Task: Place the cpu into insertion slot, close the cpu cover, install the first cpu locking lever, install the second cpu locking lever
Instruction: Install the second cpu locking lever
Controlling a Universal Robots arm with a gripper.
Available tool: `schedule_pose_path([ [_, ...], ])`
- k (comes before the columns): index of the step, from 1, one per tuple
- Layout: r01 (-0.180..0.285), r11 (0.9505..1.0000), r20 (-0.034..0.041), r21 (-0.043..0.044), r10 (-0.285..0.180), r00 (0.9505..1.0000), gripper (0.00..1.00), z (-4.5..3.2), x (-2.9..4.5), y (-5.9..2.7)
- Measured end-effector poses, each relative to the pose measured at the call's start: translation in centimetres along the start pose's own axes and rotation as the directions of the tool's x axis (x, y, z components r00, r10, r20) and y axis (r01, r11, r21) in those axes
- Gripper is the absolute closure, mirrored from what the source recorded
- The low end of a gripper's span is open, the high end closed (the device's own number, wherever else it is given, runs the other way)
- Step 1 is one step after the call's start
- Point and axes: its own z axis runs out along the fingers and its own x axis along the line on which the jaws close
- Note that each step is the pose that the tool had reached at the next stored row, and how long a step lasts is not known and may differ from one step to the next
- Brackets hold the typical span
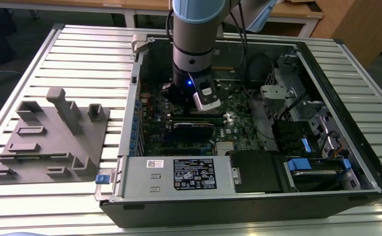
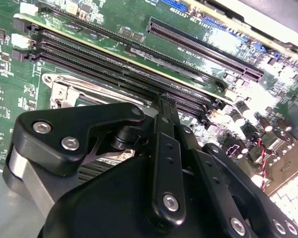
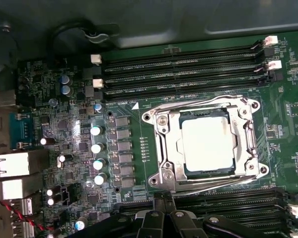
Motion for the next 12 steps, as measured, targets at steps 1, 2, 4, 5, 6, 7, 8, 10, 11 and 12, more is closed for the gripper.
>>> schedule_pose_path([
  [1, 0.0, 1.0, 0.0, 0.0, 0.0, 1.0, 0.89, 0.0, 0.0, 0.0],
  [2, 0.0, 1.0, 0.0001, -0.0001, 0.0, 1.0, 0.89, 0.01, 0.02, 0.01],
  [4, 0.0, 1.0, -0.0001, -0.0003, 0.0, 1.0, 0.89, 0.02, 0.08, 0.02],
  [5, 0.0, 1.0, -0.0003, -0.0008, 0.0, 1.0, 0.89, 0.03, 0.09, 0.02],
  [6, 0.0, 1.0, -0.0006, -0.0015, 0.0, 1.0, 0.89, 0.03, 0.09, 0.03],
  [7, 0.0, 1.0, -0.0009, -0.0024, 0.0, 1.0, 0.89, 0.03, 0.1, 0.03],
  [8, 0.0, 1.0, -0.0014, -0.0034, 0.0, 1.0, 0.89, 0.03, 0.12, 0.03],
  [10, 0.0, 1.0, -0.0023, -0.0053, 0.0, 1.0, 0.89, 0.03, 0.14, 0.03],
  [11, 0.0, 1.0, -0.0028, -0.0061, 0.0, 1.0, 0.89, 0.04, 0.14, 0.03],
  [12, 0.0, 1.0, -0.0033, -0.0068, 0.0, 1.0, 0.89, 0.04, 0.15, 0.03],
])
